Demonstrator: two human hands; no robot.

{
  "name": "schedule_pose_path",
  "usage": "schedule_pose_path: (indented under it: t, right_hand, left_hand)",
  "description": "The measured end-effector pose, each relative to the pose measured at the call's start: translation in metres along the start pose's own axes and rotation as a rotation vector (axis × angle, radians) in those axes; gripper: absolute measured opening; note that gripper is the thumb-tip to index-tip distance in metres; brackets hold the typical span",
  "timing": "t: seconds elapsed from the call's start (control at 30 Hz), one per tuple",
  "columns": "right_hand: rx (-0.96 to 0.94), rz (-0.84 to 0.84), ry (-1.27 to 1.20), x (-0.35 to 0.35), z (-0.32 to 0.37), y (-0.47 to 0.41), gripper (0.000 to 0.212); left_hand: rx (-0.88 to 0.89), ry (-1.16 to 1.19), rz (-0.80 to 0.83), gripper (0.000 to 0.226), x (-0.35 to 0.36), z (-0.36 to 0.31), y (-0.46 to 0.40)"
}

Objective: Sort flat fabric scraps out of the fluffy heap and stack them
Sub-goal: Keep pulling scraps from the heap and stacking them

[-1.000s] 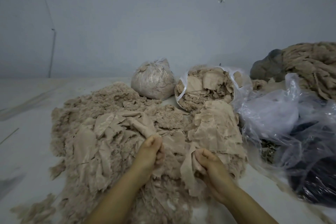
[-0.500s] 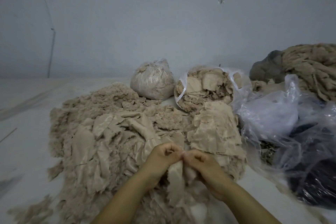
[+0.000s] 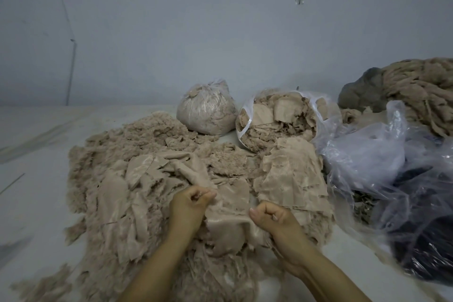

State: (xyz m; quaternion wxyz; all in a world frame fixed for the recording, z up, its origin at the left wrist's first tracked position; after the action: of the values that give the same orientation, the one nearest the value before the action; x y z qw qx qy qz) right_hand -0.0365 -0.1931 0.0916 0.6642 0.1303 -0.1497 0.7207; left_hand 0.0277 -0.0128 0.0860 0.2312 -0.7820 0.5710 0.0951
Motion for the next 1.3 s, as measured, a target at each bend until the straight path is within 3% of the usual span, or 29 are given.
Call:
schedule_pose_path:
  t: [0.17,0.27,0.33,0.4,0.47,0.5,0.6,0.73,0.87,1.0,1.1,1.13,1.17,1.2,1.23,1.3]
  right_hand:
    - [0.02,0.032,-0.062,-0.004,0.008,0.0,0.026]
    - [0.043,0.076,-0.055,-0.01,0.019,-0.002,0.025]
    - [0.062,0.128,0.042,-0.008,0.022,-0.004,0.025]
    - [0.056,0.167,0.115,0.0,0.022,-0.007,0.027]
    - [0.028,0.153,0.141,0.004,0.022,-0.01,0.037]
    - [0.021,0.13,0.143,0.004,0.022,-0.011,0.042]
    - [0.084,0.091,0.088,-0.008,0.017,-0.007,0.036]
    - [0.137,0.062,0.19,-0.021,0.007,-0.002,0.034]
    - [0.085,0.046,0.105,-0.011,0.003,-0.007,0.04]
    - [-0.048,-0.031,0.074,-0.006,-0.001,-0.012,0.005]
    - [-0.039,-0.133,-0.099,-0.012,-0.008,-0.01,0.008]
    - [-0.016,-0.182,-0.188,-0.016,-0.01,-0.009,0.01]
    - [-0.002,-0.232,-0.241,-0.022,-0.013,-0.009,0.013]
    - [-0.001,-0.26,-0.224,-0.03,-0.015,-0.008,0.016]
    - [0.012,-0.245,-0.12,-0.035,-0.015,-0.007,0.018]
    - [0.116,-0.044,0.218,-0.033,-0.017,-0.003,0.008]
  left_hand:
    - [-0.046,-0.036,-0.058,0.024,-0.01,0.006,-0.008]
    - [0.095,-0.16,-0.056,0.021,-0.02,-0.002,-0.005]
    - [0.222,-0.09,0.129,0.007,-0.016,-0.019,0.006]
    - [0.257,0.0,0.443,0.037,-0.002,-0.031,0.017]
    - [0.33,-0.014,0.59,0.022,0.009,-0.04,0.025]
    - [0.343,0.003,0.591,0.01,0.009,-0.044,0.026]
    - [0.27,0.162,0.532,0.028,0.009,-0.04,0.024]
    - [0.148,0.296,0.503,0.025,0.003,-0.035,0.016]
    - [0.144,0.222,0.607,0.024,0.007,-0.037,0.02]
    - [0.144,0.21,0.695,0.036,0.006,-0.04,0.024]
    - [0.139,0.153,0.718,0.043,0.001,-0.042,0.027]
    - [0.144,0.121,0.721,0.041,0.002,-0.036,0.026]
    - [0.142,0.118,0.7,0.024,-0.001,-0.038,0.026]
    - [0.142,0.123,0.656,0.037,-0.003,-0.033,0.023]
    - [0.118,0.147,0.603,0.035,-0.006,-0.033,0.022]
    - [0.028,0.245,0.509,0.027,-0.011,-0.031,0.016]
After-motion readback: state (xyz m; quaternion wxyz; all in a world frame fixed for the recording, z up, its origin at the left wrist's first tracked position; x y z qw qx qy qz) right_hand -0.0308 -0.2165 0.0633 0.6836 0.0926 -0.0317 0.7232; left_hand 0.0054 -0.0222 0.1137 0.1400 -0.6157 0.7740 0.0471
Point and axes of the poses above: each hand's wrist, its own y-axis away from the middle knuckle, its own x-axis out of the palm, z = x × y, the point moved 2 cm from there along -y, towards the middle knuckle, and after that the axes turned 11 degrees about -y, right-handed, at the moved point
